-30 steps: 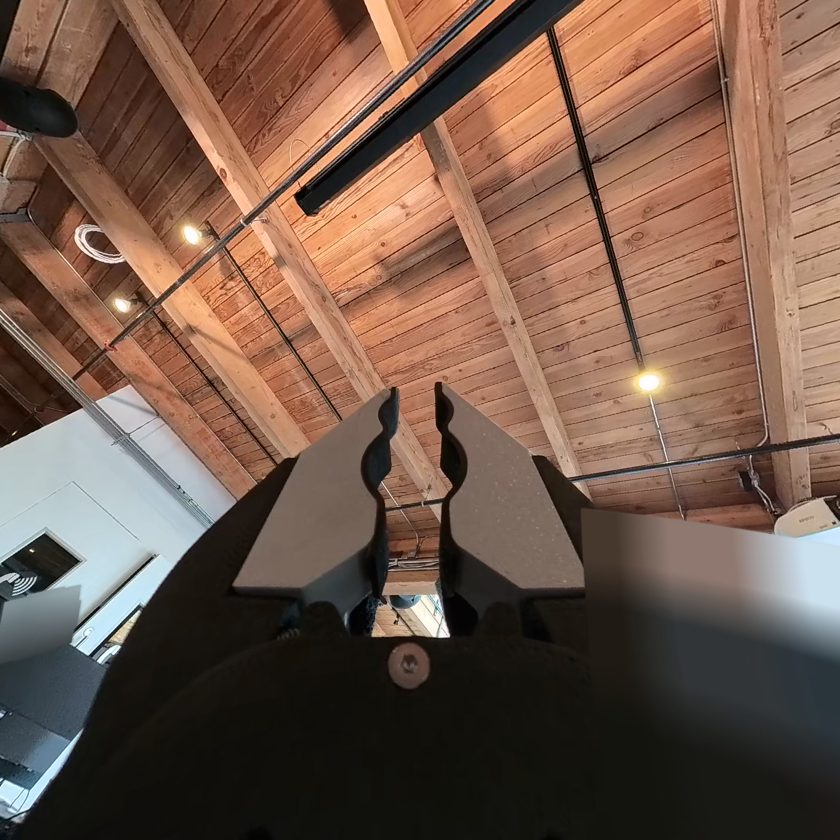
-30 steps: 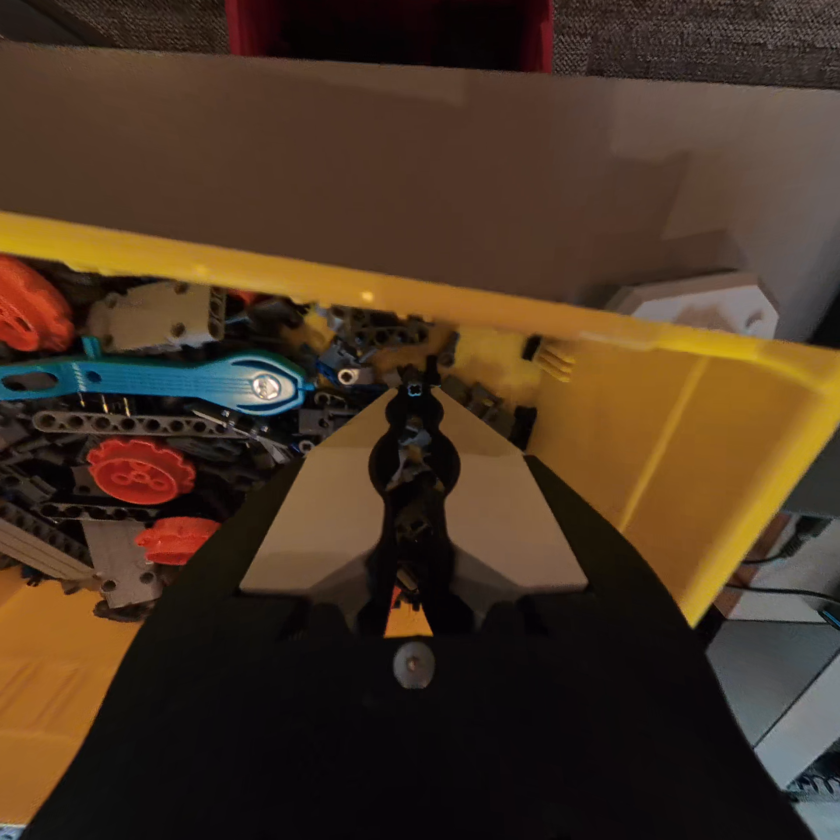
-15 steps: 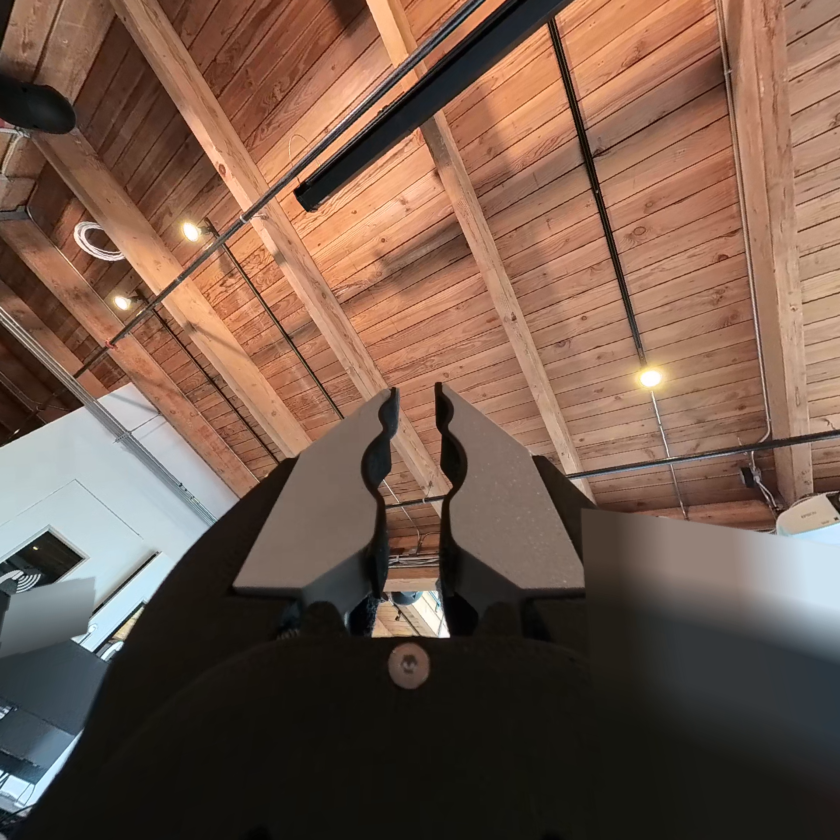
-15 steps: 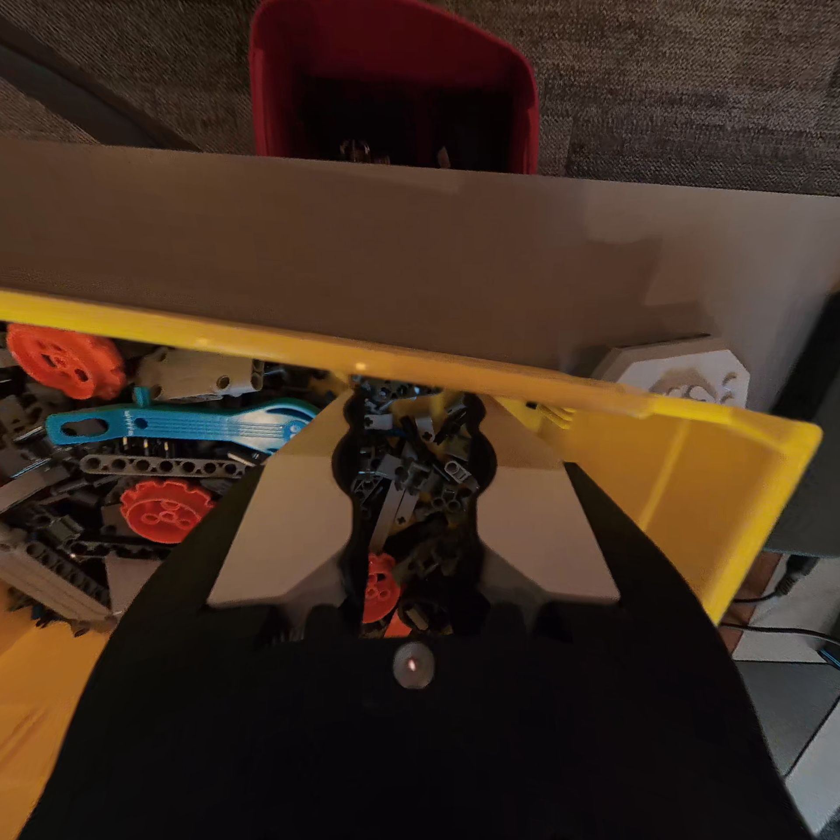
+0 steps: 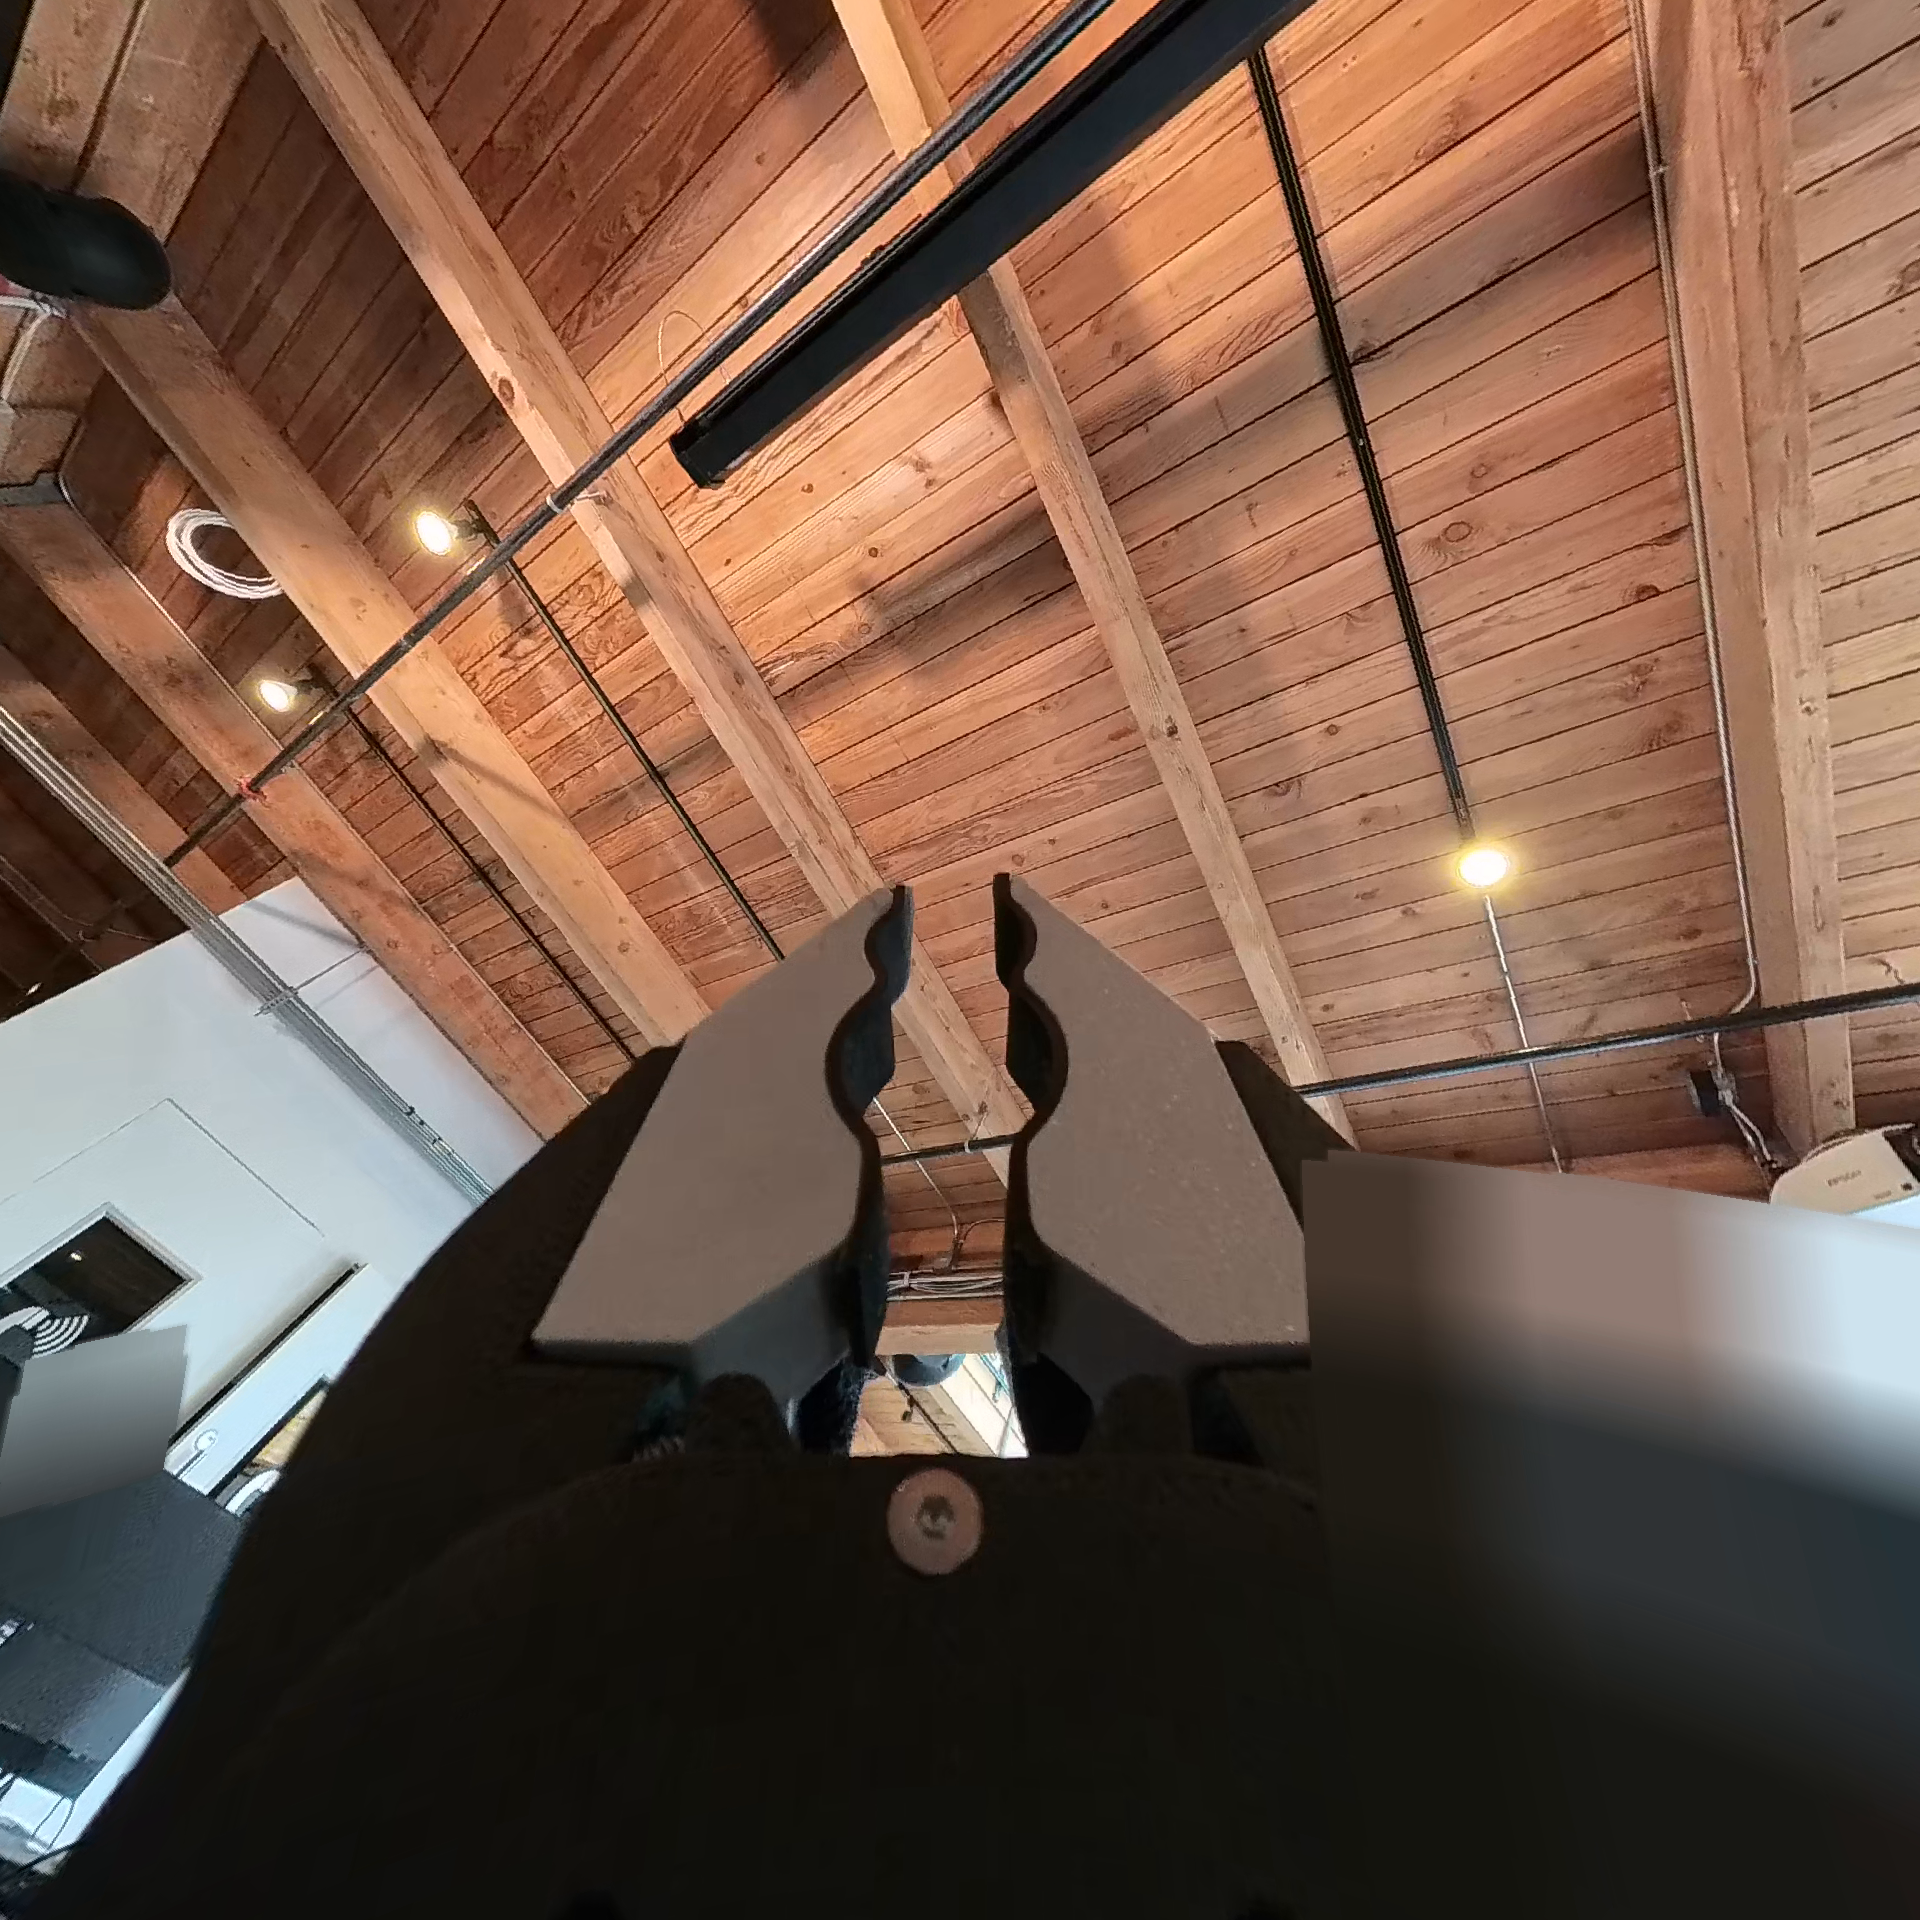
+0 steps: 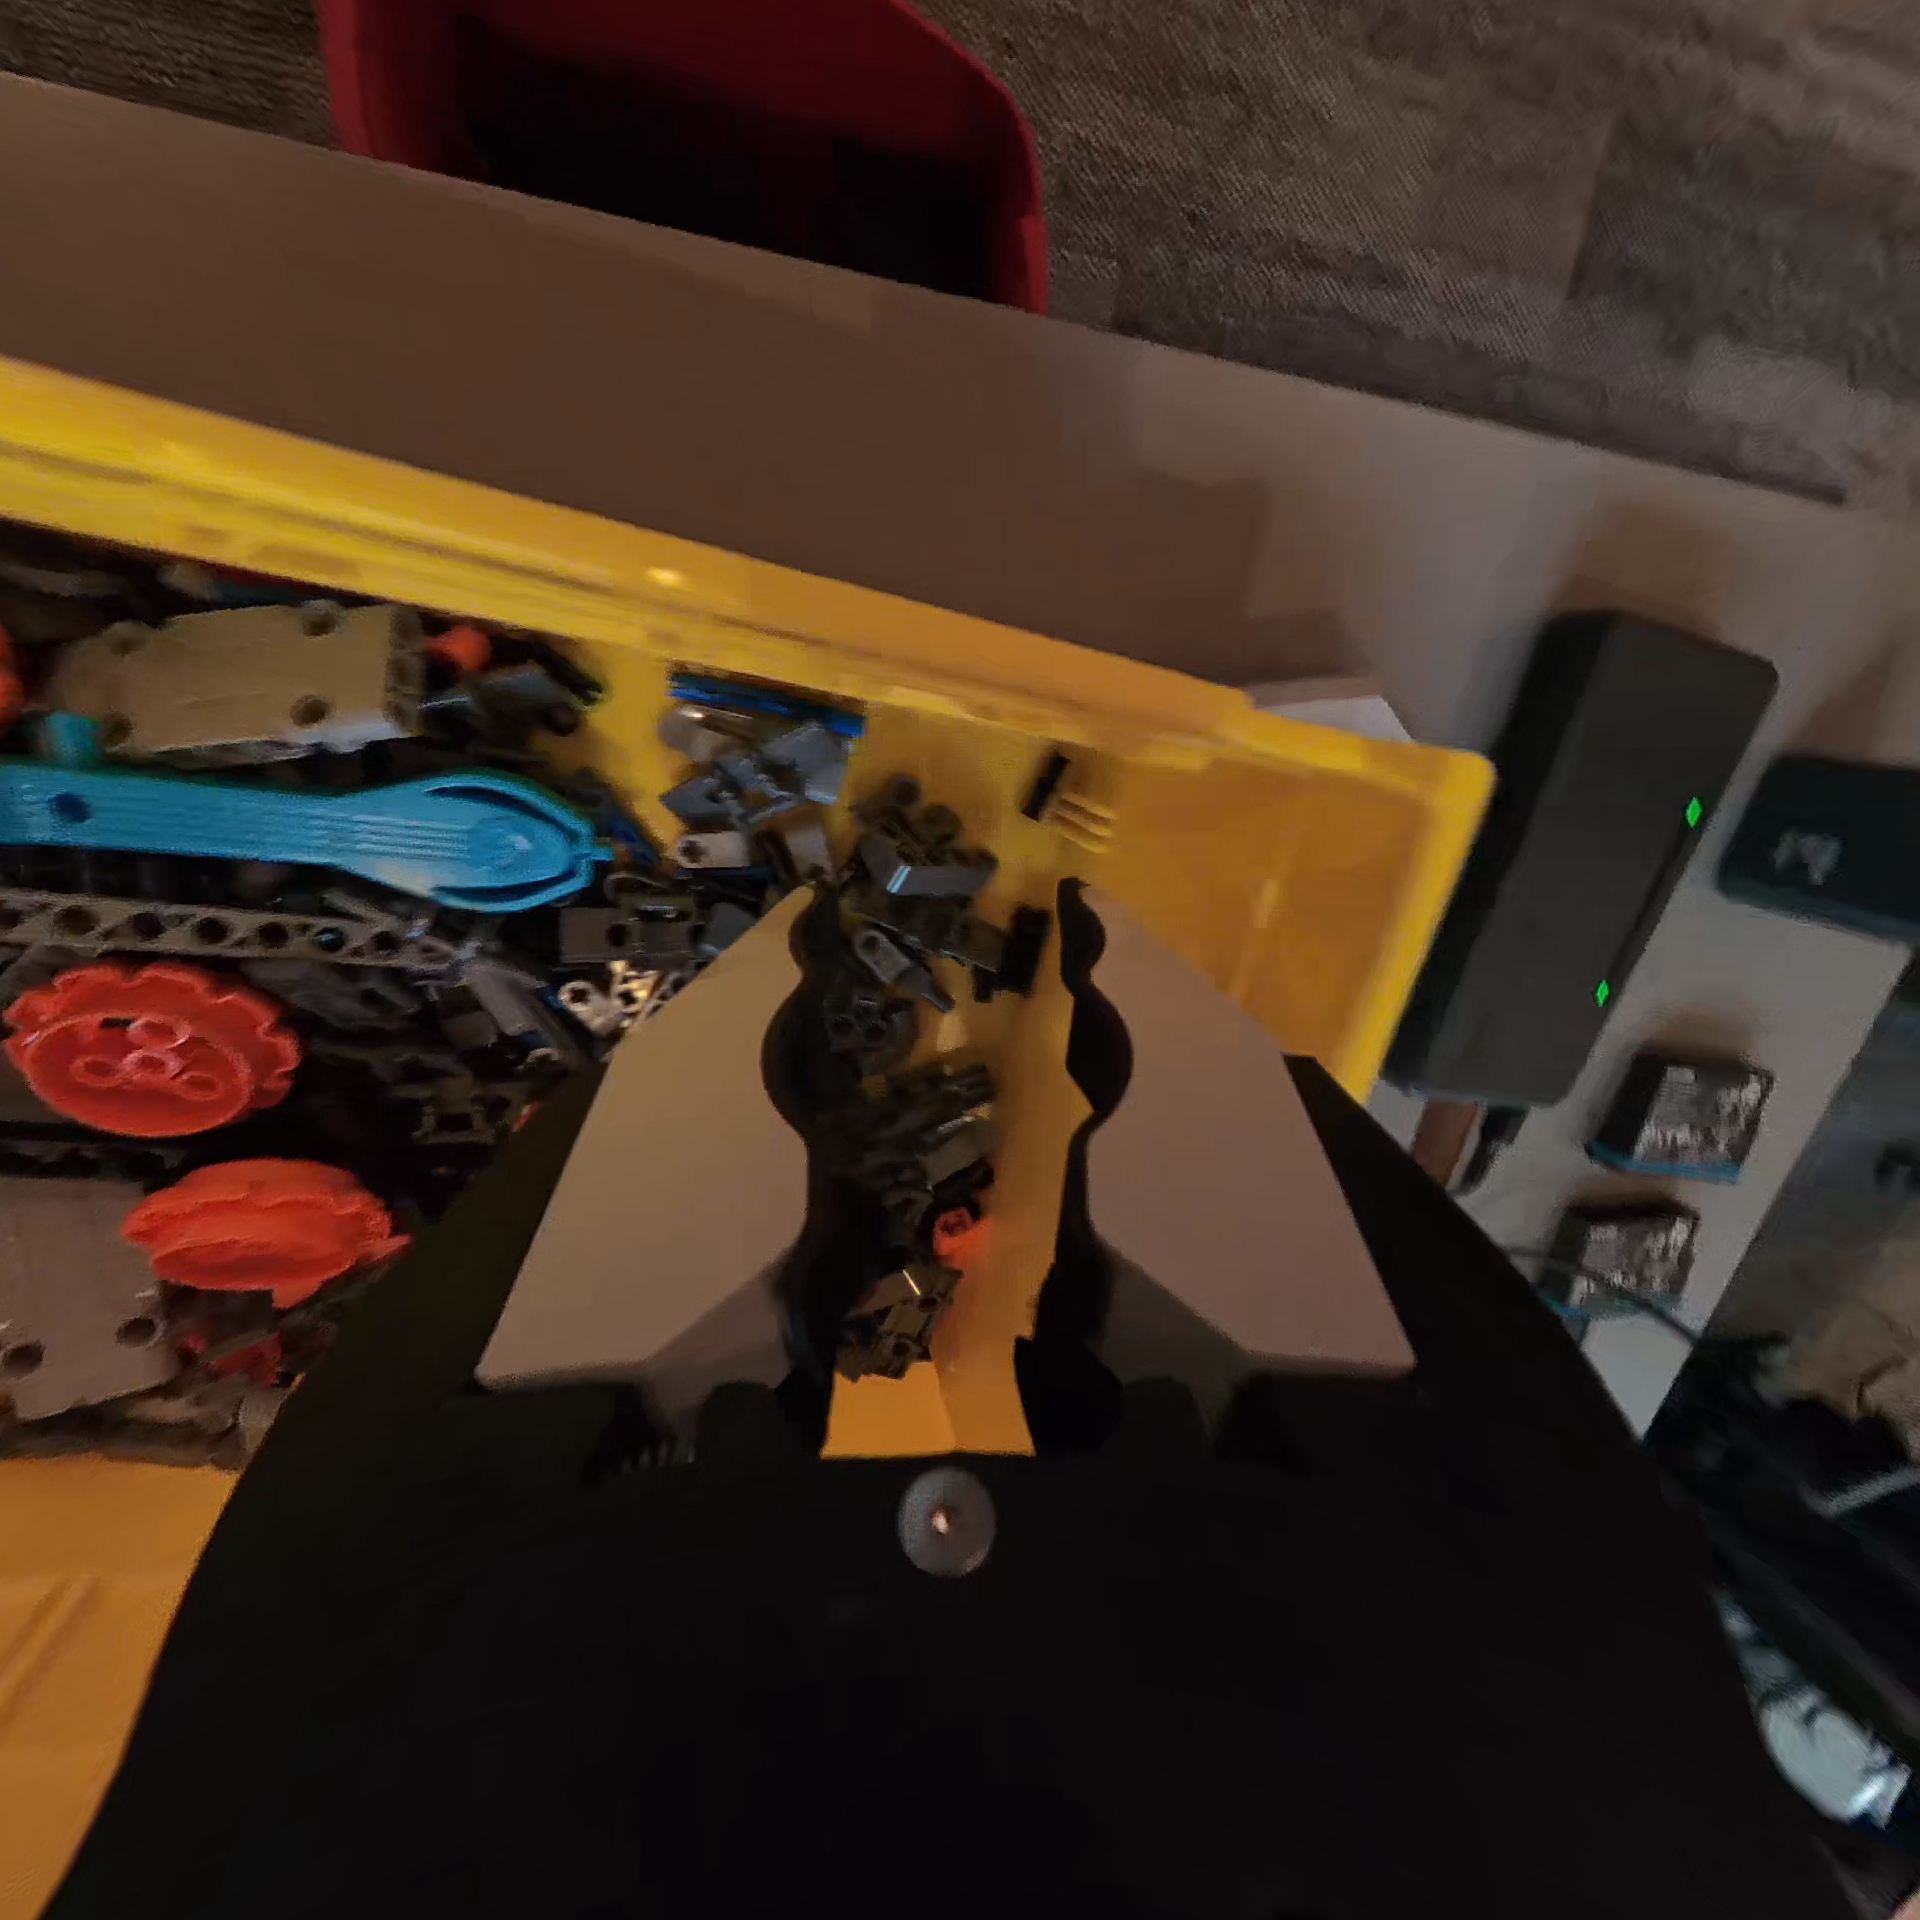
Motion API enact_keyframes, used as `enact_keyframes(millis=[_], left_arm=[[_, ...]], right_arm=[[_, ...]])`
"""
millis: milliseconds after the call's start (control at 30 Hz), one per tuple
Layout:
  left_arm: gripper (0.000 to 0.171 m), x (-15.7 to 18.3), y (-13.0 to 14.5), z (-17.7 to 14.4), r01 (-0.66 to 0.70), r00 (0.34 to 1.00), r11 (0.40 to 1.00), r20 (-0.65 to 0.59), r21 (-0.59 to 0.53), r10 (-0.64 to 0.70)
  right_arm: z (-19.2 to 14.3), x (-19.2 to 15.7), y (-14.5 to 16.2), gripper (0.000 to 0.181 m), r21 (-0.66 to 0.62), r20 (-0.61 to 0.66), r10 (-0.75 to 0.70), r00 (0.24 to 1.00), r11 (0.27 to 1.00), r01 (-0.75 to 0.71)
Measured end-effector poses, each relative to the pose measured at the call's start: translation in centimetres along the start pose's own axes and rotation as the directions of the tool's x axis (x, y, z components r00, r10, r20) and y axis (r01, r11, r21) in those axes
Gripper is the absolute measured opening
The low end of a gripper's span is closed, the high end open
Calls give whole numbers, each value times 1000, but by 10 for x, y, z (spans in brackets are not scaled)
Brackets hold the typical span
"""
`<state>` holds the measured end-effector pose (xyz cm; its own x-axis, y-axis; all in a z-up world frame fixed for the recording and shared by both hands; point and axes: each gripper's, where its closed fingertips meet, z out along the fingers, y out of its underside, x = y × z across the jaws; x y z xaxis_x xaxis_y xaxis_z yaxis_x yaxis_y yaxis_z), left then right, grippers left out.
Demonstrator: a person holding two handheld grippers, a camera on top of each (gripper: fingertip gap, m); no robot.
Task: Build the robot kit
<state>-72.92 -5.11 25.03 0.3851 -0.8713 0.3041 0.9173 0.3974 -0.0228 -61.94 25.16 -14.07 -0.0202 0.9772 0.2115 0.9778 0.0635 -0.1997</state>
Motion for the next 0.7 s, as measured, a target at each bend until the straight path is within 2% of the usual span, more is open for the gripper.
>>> enact_keyframes(millis=[67, 233, 300, 333, 400, 467, 633, 700], left_arm=[[13, 0, 0, 0, 0, 1000, 1000, 0, 0, 0], [13, 0, 1, 0, -4, 1000, 1000, 0, -2, 4], [13, 0, 1, 0, -1, 1000, 1000, 1, -3, 1], [13, -1, 1, 0, 0, 1000, 1000, 2, -2, 0], [13, -1, 0, 0, 1, 1000, 1000, 2, 0, -1], [13, -1, -1, 0, 1, 1000, 1000, 2, 2, -1], [13, 0, -2, -1, 3, 1000, 1000, -1, 6, -3], [13, 0, -2, -1, 2, 1000, 1000, -1, 7, -2]], right_arm=[[0, -9, -5, 43, 22, 16, -35, 999, 999, 35], [21, -36, -14, 53, 13, 154, 38, 987, 999, -40], [32, -32, -9, 49, -31, 113, 26, 993, 999, -23], [32, -32, -9, 33, -30, 106, 8, 994, 1000, -5], [29, -28, -7, 32, -37, 87, 5, 996, 999, -1], [24, -19, 1, 17, -65, 65, 5, 998, 998, 0], [8, 12, 20, 17, -116, -58, -10, 998, 993, 3], [3, 8, 21, 30, -106, -28, -29, 999, 994, 26]])
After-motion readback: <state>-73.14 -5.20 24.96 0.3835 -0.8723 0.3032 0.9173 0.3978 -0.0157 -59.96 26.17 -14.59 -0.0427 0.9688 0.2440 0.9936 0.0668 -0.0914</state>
